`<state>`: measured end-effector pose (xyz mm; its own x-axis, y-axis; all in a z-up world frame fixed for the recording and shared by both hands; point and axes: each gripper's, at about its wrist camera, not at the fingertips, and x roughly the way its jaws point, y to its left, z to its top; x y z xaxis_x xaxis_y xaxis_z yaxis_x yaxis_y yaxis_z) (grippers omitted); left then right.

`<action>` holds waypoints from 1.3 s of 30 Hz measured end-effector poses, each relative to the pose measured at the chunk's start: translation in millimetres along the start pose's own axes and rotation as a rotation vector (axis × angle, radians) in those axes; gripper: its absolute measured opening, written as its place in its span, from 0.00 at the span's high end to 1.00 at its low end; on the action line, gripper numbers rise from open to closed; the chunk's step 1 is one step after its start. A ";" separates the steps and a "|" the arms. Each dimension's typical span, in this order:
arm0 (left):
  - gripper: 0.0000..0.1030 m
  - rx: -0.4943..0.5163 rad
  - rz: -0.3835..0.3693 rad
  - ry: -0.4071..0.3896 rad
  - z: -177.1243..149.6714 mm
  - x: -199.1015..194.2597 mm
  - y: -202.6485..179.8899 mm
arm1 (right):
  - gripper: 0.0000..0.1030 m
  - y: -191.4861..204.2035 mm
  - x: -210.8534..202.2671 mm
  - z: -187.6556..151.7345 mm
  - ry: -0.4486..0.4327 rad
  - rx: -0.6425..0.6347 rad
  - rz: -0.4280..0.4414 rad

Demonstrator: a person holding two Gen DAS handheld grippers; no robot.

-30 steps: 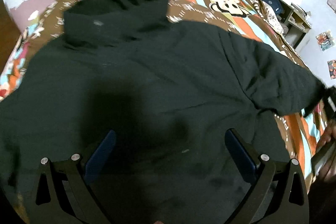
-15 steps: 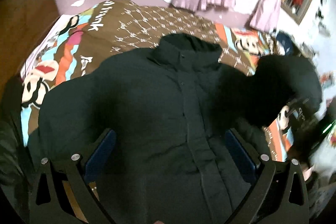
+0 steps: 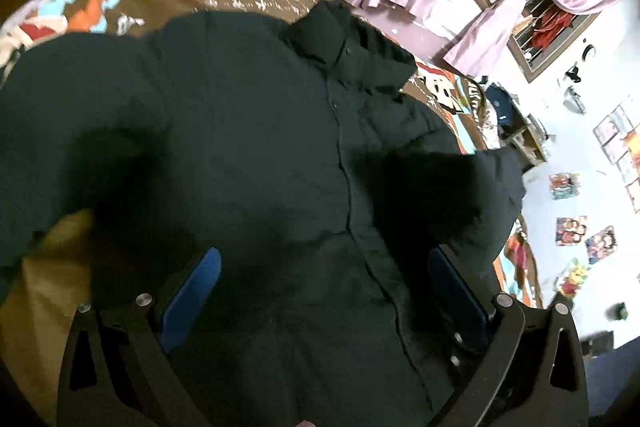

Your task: Fold large clothes

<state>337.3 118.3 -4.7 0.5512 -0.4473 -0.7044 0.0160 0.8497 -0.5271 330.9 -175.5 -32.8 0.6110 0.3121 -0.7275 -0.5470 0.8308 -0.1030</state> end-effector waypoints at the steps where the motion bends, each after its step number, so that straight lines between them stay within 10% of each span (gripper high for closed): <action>1: 0.01 -0.002 -0.021 0.002 0.0 3.3 2.1 | 0.38 -10.2 -9.0 -5.8 -0.020 0.072 -0.007; 13: 0.01 0.126 -0.153 0.021 -19.0 28.9 -55.1 | 0.19 -100.5 -36.2 -47.4 -0.080 0.418 -0.179; 18: 0.01 0.037 -0.018 0.082 -33.6 39.3 -34.7 | 0.18 -69.3 -40.9 -32.2 -0.097 0.351 -0.144; 27: 0.01 -0.085 0.195 -0.060 -31.1 5.4 3.4 | 0.17 -17.2 39.4 82.2 0.010 0.209 0.084; 39: 0.01 -0.154 0.194 -0.196 -38.9 -46.2 61.8 | 0.01 55.5 158.3 93.0 0.133 0.044 0.086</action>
<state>280.4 180.7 -23.2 0.6824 -0.2063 -0.7013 -0.2233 0.8547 -0.4686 450.5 -37.2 -90.6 0.4801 0.3212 -0.8163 -0.5665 0.8240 -0.0090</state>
